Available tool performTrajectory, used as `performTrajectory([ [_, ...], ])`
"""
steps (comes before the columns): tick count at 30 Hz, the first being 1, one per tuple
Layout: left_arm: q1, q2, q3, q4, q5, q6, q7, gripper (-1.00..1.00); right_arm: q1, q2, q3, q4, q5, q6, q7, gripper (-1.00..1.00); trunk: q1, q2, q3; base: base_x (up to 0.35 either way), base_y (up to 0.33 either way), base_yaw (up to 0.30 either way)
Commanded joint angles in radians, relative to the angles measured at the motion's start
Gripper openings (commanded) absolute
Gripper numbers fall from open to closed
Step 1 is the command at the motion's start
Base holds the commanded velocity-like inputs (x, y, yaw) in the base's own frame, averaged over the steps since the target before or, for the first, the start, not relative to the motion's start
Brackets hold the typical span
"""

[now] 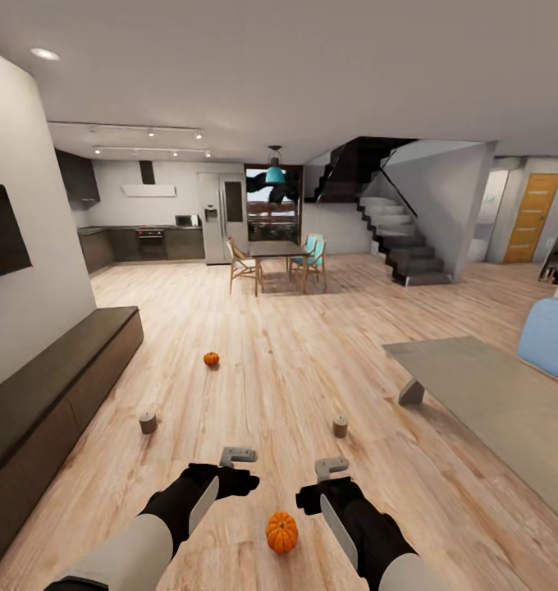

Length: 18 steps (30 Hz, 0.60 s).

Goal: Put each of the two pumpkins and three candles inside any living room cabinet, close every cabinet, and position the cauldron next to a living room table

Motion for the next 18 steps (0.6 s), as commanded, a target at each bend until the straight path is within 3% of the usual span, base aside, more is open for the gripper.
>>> performTrajectory([
  [1,-0.001,0.001,-0.006,-0.002,0.006,0.005,0.0,1.0,0.0,0.0,0.002,-0.001,-0.011,0.003,-0.009,1.0,0.0,-0.001,0.0,0.0,-0.015,0.251],
  [18,-0.001,0.0,-0.006,0.0,0.006,0.006,0.001,1.0,0.0,0.0,0.004,-0.001,-0.011,0.004,-0.009,1.0,0.0,-0.001,0.016,0.011,0.057,0.25],
])
